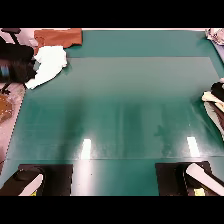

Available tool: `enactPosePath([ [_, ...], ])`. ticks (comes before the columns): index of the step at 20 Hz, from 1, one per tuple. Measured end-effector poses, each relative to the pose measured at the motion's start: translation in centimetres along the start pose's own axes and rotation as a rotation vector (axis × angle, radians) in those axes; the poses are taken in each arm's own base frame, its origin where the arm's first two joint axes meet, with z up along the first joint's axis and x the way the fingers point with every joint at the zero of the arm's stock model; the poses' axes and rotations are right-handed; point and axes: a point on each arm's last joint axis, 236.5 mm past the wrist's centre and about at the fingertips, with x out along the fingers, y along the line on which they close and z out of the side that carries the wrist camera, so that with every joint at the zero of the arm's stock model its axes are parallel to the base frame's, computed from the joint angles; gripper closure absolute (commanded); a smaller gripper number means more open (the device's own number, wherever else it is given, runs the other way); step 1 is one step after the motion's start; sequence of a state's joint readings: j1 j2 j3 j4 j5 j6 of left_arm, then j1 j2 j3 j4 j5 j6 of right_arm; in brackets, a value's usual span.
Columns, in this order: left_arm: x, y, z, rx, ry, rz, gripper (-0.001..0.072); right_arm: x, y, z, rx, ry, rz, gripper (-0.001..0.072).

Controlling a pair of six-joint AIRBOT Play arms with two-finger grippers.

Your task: Fold the shirts.

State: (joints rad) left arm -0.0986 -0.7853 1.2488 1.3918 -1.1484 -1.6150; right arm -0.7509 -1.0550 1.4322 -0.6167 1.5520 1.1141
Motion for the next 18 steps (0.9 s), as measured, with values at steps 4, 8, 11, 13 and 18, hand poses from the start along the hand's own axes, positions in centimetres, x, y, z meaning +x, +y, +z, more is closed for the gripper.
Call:
enactPosePath([
  [4, 0.5, 1.4, -5.0, -0.026, -0.031, 0.027, 0.0686, 4.5, 2.6, -7.2, -0.203, 0.193, -0.057, 0.0692],
  [8, 2.1, 2.3, -8.0, -0.041, -0.014, 0.042, 0.0686, 7.7, 4.9, -15.3, -0.346, 0.309, -0.030, 0.0693],
  [11, 3.6, 2.9, -10.3, -0.050, 0.021, 0.051, 0.0686, 9.2, 5.3, -21.8, -0.400, 0.359, 0.000, 0.0692],
  [13, 4.3, 3.3, -11.6, -0.054, 0.043, 0.058, 0.0685, 9.7, 5.1, -24.3, -0.426, 0.336, 0.002, 0.0692],
  [18, 5.0, 3.6, -13.3, -0.060, 0.082, 0.063, 0.0686, 9.5, 4.5, -26.9, -0.477, 0.212, -0.014, 0.0692],
])
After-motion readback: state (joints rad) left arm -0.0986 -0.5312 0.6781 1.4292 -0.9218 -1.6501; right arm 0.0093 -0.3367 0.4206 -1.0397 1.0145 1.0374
